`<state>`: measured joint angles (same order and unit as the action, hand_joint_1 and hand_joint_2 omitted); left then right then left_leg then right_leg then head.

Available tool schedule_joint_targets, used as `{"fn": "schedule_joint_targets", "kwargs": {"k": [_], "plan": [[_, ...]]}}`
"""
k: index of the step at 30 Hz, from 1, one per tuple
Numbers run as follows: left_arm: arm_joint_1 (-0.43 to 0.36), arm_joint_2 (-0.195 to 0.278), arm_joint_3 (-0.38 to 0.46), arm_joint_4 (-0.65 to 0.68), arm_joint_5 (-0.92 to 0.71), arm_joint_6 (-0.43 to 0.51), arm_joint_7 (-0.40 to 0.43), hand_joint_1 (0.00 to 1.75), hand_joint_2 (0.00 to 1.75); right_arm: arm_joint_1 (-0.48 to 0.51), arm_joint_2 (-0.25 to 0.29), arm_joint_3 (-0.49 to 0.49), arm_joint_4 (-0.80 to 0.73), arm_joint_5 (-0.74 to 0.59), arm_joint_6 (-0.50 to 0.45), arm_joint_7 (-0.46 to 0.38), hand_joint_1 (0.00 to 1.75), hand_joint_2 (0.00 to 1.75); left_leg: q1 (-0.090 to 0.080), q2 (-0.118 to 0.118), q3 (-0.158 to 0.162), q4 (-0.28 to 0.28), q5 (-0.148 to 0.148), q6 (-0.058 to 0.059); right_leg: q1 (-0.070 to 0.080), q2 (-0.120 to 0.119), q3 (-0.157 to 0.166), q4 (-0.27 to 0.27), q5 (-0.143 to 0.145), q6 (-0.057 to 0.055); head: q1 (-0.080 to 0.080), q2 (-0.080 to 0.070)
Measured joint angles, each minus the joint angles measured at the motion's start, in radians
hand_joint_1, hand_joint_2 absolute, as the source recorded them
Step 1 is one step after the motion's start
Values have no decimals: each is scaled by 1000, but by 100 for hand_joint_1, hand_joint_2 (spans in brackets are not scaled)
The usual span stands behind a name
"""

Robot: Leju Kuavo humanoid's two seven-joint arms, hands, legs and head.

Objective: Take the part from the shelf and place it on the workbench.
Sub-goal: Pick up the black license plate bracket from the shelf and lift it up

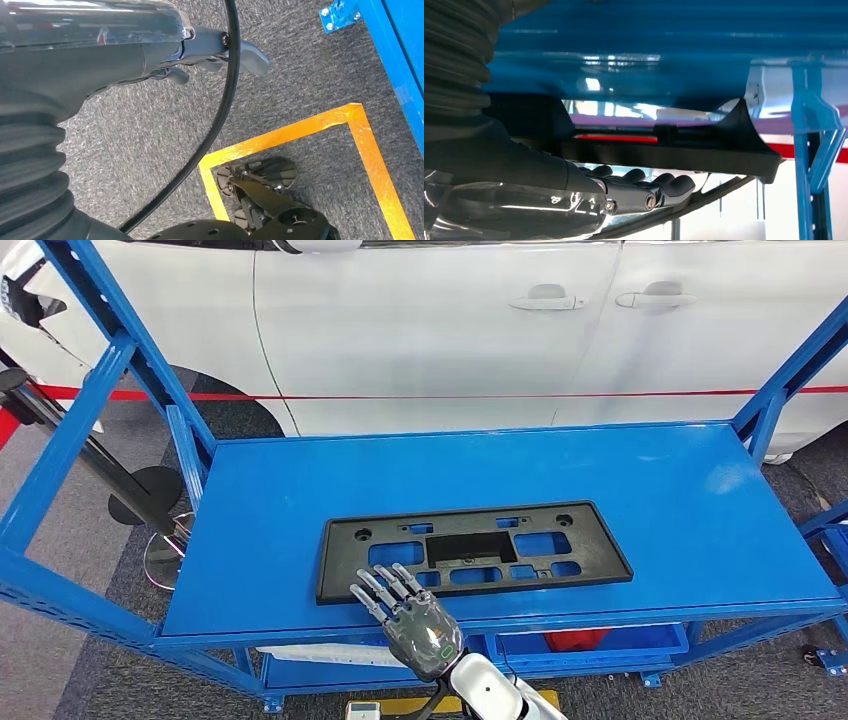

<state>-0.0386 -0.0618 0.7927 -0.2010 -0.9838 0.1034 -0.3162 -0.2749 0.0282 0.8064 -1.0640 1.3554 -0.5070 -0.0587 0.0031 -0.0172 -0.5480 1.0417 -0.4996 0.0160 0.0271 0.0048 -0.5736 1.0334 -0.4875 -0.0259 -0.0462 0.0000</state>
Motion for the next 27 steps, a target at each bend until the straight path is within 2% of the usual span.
{"fn": "schedule_joint_targets", "kwargs": {"k": [7,11,12,15,19,27], "plan": [[0,0,0,0,1,0,0,0,175,-2,0,2,7,-12,-1,-1,0,175,0,0,0,0,0,0,0,0,0,0,0,0,0,0],[0,0,16,0,15,-15,-2,0,175,9,12,2,24,-72,-31,-20,0,175,0,0,0,0,0,0,0,0,0,0,0,0,0,0],[0,0,25,0,16,-18,-1,0,175,17,14,2,8,-119,-39,-47,0,175,0,0,0,0,0,0,0,0,0,0,0,0,0,0],[2,0,50,0,16,-17,4,0,175,37,1,2,-108,-240,-31,-111,0,175,-1,0,0,0,0,0,-1,0,0,0,0,0,0,0],[4,0,68,0,12,-12,4,0,175,34,-40,2,-266,-238,1,-91,0,175,-1,0,0,0,0,0,-1,0,0,0,0,0,0,0],[6,0,91,0,8,-12,1,0,175,40,-114,3,-446,-279,-14,-95,0,175,-1,0,0,0,0,0,-1,0,0,0,0,0,0,0]]}}
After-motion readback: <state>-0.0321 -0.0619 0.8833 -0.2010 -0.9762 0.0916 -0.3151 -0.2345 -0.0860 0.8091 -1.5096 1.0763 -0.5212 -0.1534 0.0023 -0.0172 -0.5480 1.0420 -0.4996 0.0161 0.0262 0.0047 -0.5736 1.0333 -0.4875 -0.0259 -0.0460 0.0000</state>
